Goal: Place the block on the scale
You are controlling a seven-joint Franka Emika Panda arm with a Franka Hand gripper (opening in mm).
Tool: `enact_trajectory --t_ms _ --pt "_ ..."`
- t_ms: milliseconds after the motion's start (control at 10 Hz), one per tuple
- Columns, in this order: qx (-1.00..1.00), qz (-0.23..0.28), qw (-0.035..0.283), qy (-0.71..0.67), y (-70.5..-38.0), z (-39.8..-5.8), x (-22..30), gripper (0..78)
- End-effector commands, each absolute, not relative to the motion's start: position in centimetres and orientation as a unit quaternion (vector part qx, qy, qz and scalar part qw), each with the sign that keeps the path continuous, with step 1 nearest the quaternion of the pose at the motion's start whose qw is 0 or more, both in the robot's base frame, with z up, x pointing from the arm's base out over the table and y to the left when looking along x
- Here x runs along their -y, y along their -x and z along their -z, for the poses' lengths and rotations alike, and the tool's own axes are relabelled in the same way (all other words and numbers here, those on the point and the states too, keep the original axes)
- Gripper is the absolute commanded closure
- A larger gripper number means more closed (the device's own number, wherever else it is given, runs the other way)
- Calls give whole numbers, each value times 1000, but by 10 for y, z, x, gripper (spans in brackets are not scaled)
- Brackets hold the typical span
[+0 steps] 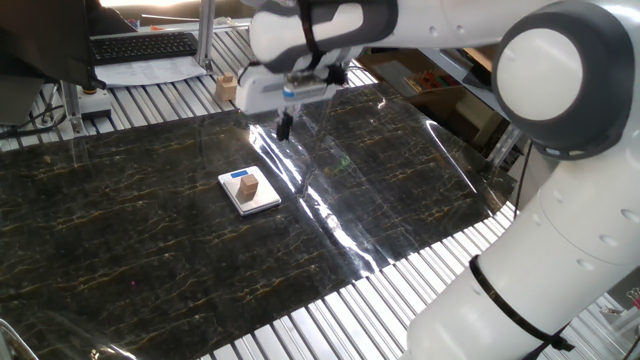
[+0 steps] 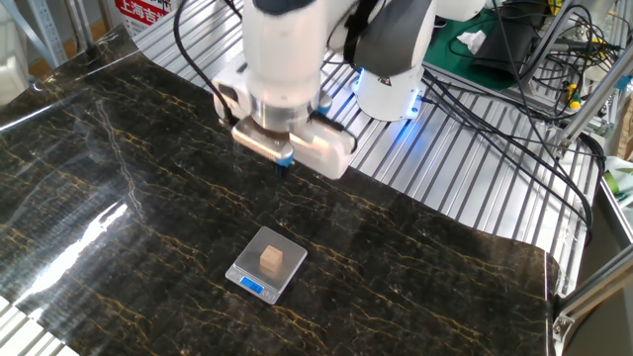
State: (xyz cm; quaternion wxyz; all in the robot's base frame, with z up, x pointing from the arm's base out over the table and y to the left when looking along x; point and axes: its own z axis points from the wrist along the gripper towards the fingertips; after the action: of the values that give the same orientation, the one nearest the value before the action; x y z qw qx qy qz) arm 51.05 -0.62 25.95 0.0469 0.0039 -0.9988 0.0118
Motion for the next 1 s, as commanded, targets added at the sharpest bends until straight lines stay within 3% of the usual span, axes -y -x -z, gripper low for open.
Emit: enact_trajectory --t_ms 100,1000 --pt "999 -4 41 -2 -520 -298 8 753" --pt "999 -9 31 14 -519 -296 18 753"
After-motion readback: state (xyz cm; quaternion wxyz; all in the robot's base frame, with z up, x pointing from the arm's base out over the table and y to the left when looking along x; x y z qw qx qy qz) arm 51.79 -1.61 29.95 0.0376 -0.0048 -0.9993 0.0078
